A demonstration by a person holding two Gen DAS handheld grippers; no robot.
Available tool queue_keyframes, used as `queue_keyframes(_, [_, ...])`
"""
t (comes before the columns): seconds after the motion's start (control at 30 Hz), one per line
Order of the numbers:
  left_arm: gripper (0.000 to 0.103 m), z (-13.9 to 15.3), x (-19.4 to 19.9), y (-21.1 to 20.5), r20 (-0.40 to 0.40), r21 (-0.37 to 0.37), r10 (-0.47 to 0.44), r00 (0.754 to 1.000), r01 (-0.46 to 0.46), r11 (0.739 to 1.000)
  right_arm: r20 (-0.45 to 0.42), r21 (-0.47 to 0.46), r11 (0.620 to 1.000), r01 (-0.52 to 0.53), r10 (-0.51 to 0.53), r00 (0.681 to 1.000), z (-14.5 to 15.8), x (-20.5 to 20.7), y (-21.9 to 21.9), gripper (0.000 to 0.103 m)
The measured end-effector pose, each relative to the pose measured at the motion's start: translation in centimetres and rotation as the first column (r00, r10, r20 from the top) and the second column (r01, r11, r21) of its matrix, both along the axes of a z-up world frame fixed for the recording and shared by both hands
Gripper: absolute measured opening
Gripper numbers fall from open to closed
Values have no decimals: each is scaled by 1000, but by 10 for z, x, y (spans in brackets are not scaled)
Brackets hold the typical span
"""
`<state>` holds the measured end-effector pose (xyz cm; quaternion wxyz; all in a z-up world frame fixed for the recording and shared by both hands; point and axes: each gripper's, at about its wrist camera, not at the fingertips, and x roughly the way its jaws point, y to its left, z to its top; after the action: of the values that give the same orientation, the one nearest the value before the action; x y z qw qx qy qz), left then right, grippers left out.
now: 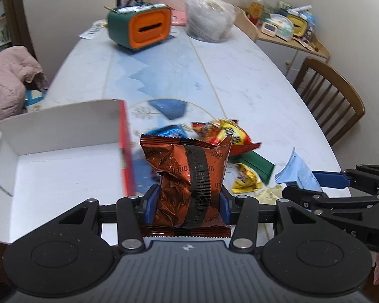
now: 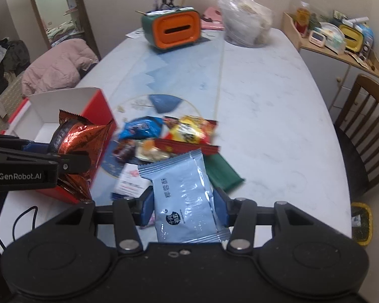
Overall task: Organize snacks
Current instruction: 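Carry both snacks into the white box and open both tools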
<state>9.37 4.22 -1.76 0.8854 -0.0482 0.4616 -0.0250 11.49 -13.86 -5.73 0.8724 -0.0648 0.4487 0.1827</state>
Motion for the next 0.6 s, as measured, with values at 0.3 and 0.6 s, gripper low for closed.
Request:
queue_keyframes(0.3, [46, 17, -18, 63, 25, 25, 84, 996, -85, 996, 29, 14, 996, -86, 86, 996, 18, -9, 75, 47])
queue_keyframes(0.6, [46, 17, -26, 136, 36, 74, 170, 985, -172, 982, 41, 17, 985, -172, 172, 984, 20, -4, 160, 47])
